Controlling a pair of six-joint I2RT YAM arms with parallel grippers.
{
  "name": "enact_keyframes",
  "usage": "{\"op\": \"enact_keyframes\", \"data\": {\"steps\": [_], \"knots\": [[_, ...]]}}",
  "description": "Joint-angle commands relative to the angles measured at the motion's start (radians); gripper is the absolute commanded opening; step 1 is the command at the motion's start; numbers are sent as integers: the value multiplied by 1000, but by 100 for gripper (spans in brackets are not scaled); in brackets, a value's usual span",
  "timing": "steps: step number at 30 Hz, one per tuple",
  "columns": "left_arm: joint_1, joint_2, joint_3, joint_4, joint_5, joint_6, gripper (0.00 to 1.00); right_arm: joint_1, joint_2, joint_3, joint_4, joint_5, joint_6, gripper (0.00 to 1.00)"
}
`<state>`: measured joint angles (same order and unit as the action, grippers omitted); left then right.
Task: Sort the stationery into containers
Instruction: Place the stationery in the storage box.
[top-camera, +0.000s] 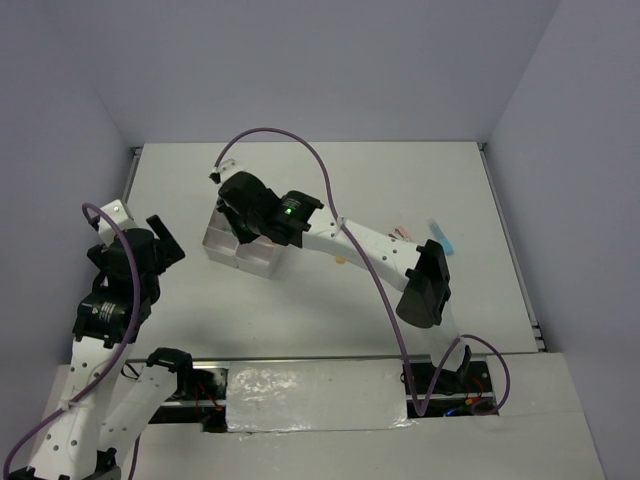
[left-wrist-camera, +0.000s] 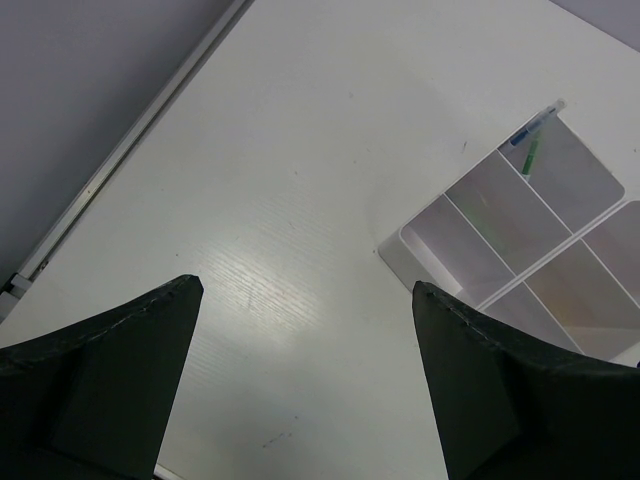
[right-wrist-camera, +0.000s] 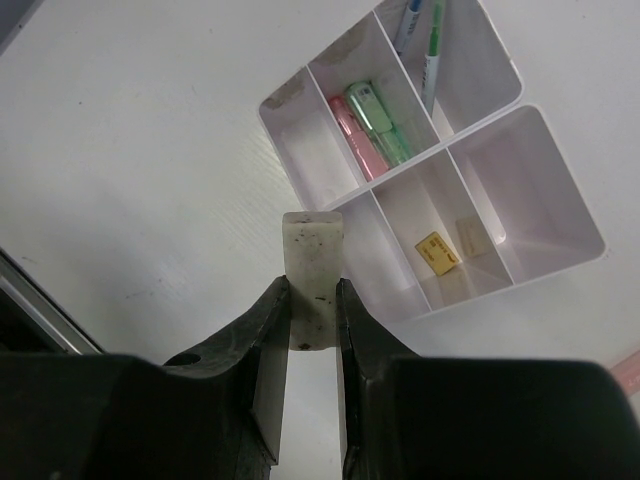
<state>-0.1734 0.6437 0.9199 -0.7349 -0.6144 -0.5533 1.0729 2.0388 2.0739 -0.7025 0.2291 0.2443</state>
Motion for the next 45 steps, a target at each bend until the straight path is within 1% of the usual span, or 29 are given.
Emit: {"op": "enact_keyframes", "data": {"steps": [1,6,11,17,24,26,32,45], "knots": [[5,-9,4,35,4,9,99,1,-57,11,32,9,-11,10],[5,-4,4,37,5,10,99,2,-72,5,29,21,-10,10],[5,-1,4,37,8,10,99,2,-114,-41,37,52,-13,10],[5,-3,2,40,8,12,99,-2,-132,-60,1,98,-62,9],[5,-6,4,40,10,13,99,-31,-193,-140,-9,156,-54,9],[5,-10,4,40,10,12,99,-37,-200,-152,1,136,-56,9],[5,-21,2,40,8,13,99,-44,-184,-153,-8,145,-54,9],[5,-22,4,38,4,13,99,-45,-250,-230,26,142,-48,9]]}}
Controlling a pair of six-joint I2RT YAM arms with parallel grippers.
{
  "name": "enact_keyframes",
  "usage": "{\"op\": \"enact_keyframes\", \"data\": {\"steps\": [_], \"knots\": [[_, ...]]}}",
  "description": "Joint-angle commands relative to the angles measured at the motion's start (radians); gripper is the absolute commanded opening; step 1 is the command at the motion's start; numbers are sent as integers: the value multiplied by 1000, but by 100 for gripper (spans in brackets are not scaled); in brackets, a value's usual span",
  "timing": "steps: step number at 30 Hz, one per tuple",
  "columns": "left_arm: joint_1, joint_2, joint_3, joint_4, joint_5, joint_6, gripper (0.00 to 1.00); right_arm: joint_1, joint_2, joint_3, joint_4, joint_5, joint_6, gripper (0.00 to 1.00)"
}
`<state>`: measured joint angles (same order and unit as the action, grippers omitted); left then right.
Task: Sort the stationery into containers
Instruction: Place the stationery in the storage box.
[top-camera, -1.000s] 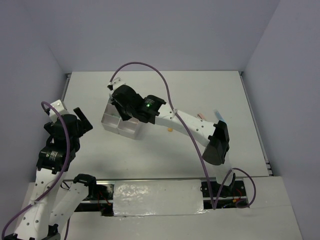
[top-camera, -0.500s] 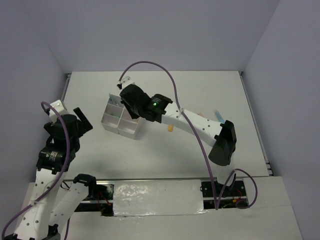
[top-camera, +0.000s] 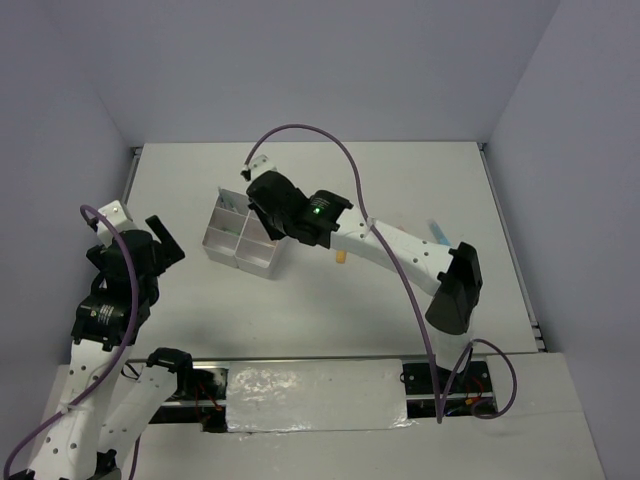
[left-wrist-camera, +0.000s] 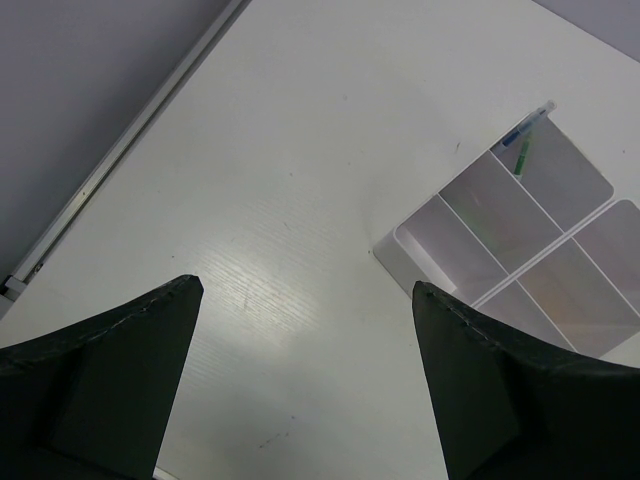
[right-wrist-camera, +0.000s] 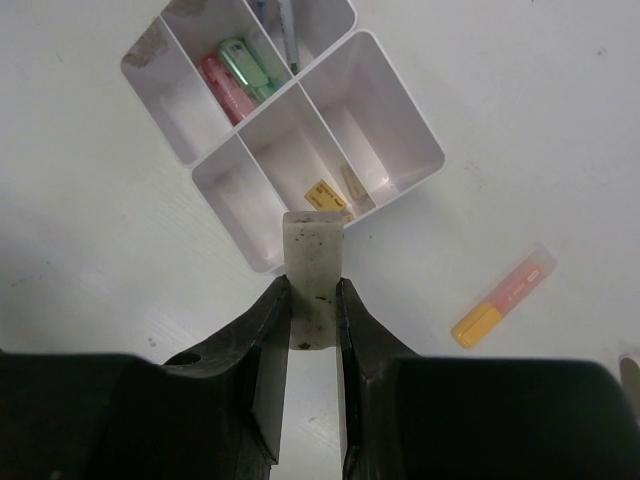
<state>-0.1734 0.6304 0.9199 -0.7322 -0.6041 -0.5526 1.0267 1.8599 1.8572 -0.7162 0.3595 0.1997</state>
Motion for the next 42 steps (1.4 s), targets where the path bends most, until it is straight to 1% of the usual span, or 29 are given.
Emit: {"op": "enact_keyframes", "data": {"steps": [1,42], "knots": [[5,-9,4,36,-6,11,99,1,-76,-15,41,10,-3,9],[5,-5,4,37,-3,11,99,0,-93,-36,70,-31,-11,9]]}}
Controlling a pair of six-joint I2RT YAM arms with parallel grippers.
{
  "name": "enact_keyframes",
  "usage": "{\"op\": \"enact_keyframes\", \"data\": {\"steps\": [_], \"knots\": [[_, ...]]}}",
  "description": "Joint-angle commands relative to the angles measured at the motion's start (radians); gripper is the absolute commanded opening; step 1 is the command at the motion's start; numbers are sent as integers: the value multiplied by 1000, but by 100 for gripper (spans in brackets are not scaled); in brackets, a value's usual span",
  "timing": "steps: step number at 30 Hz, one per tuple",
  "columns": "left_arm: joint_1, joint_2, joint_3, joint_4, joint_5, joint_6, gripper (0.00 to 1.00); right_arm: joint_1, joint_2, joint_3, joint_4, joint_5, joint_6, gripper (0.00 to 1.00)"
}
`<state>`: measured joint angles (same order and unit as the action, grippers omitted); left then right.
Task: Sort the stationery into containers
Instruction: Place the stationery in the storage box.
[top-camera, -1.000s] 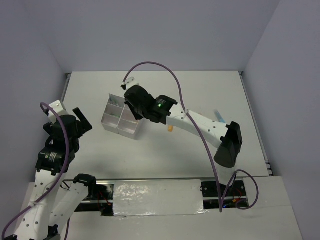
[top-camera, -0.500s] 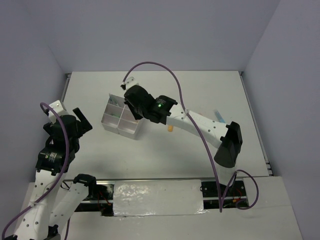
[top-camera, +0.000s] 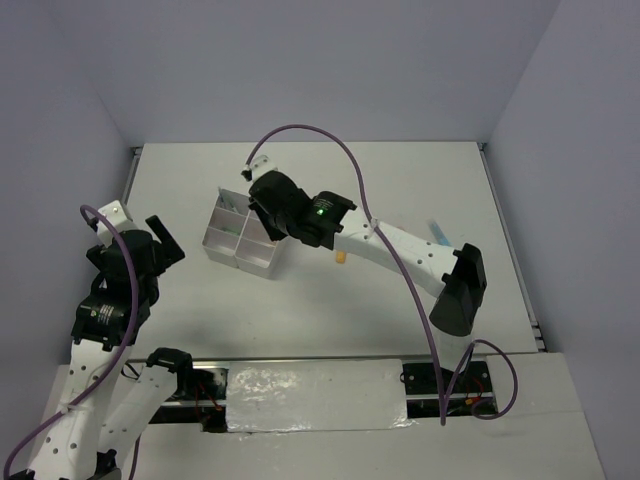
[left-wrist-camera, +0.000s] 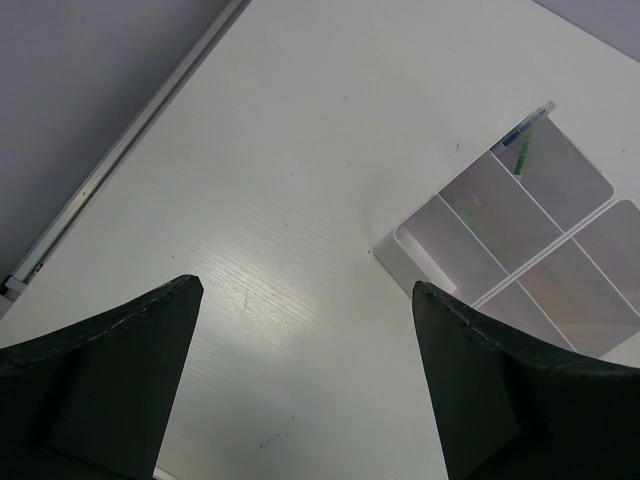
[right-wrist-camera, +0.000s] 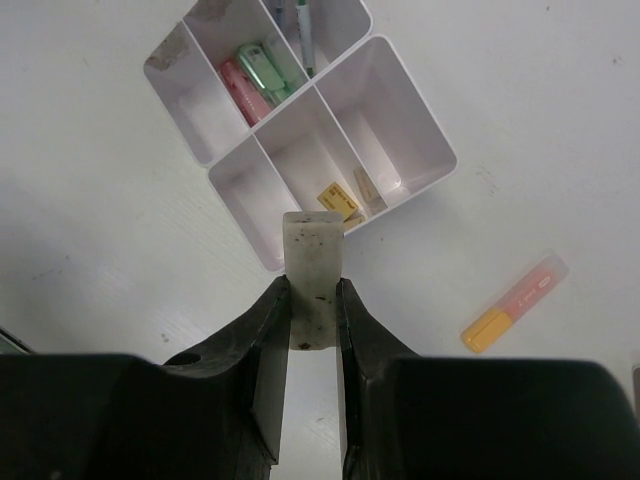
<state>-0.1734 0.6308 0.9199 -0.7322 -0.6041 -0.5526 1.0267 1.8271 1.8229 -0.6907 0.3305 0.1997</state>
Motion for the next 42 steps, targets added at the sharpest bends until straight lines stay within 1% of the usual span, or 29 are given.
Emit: {"op": "enact_keyframes", "data": {"steps": [1,17,23,34,36,37,39,42], "knots": [[5,-5,4,37,-3,13,99,1,-58,-1,45,-2,-11,9],[5,-9,4,33,-14,10,99,0,-97,-24,59,-11,-22,10],[5,-16,2,36,-11,11,99,0,-83,-28,60,-10,-28,10],[5,-19,2,37,-6,11,99,1,-129,-96,105,7,-51,10],[5,-19,2,36,-8,11,99,1,-149,-125,123,18,-54,11],[5,-20,2,36,-8,11,99,3,-158,-132,134,19,-57,14],[5,-23,2,37,-6,13,99,1,-161,-142,140,21,-62,14],[5,-22,0,37,-5,13,99,1,-160,-142,137,22,-66,13]]}}
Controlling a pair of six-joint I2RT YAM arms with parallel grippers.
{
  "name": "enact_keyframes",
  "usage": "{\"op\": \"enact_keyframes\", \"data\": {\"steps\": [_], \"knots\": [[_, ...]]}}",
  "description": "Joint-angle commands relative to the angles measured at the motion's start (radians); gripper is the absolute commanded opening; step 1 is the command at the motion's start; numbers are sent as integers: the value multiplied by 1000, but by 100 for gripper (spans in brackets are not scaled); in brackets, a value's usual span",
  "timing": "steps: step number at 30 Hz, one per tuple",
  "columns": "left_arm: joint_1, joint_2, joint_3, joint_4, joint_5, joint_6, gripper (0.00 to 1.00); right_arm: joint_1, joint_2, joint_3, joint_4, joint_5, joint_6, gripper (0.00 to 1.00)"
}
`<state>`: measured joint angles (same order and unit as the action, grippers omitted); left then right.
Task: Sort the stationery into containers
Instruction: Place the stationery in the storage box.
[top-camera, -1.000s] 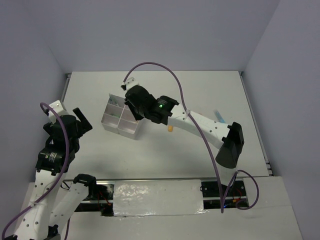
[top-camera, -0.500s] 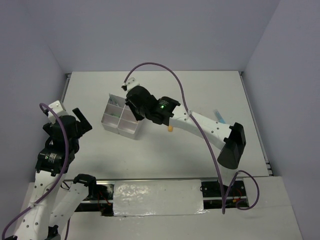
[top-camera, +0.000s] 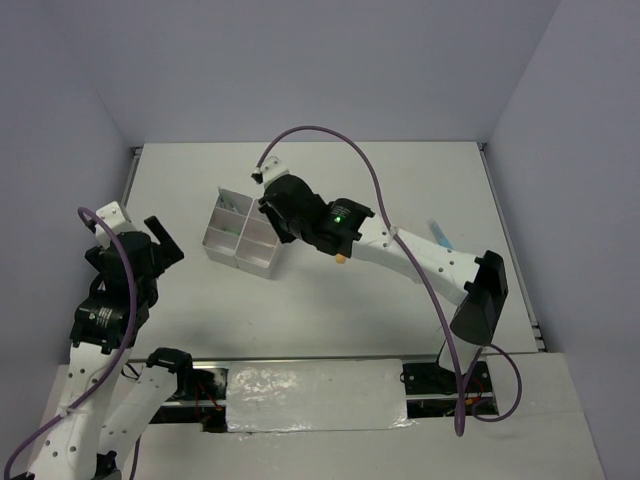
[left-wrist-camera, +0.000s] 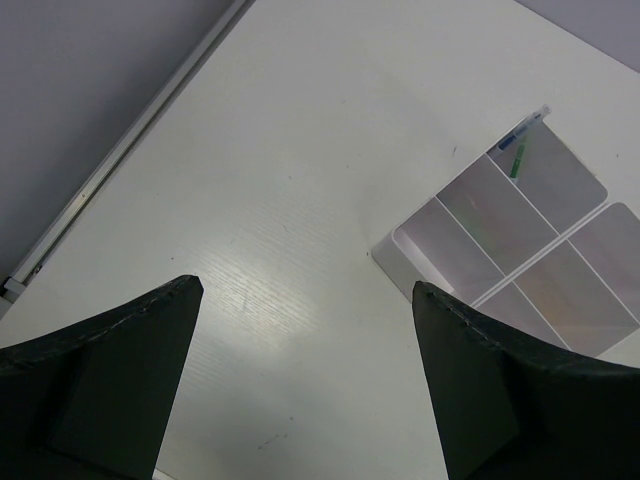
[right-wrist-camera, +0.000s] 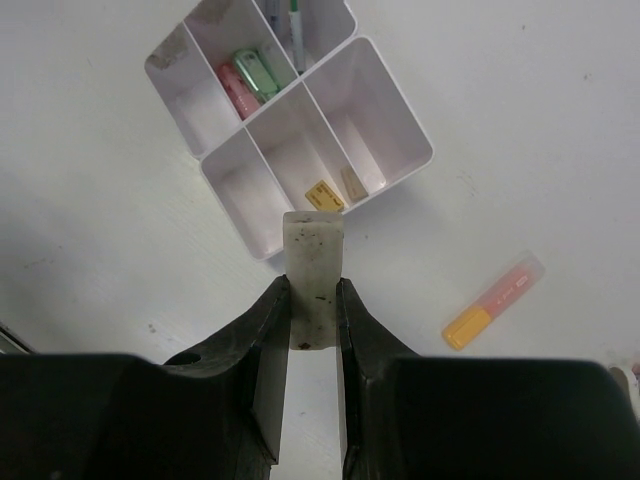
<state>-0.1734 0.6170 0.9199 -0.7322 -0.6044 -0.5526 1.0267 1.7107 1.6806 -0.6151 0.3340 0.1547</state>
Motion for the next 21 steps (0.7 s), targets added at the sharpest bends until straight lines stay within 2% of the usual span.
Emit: {"op": "enact_keyframes", "data": {"steps": [1,9,14,21], "knots": [[5,-7,2,37,-5,13,99,1,-42,1,66,16,-24,12],[6,-6,2,37,-8,11,99,0,27,62,80,-29,-136,5],[5,-5,2,39,-3,13,99,1,102,105,77,-26,-199,4],[5,-11,0,42,2,14,99,3,164,142,72,-36,-179,2]]}}
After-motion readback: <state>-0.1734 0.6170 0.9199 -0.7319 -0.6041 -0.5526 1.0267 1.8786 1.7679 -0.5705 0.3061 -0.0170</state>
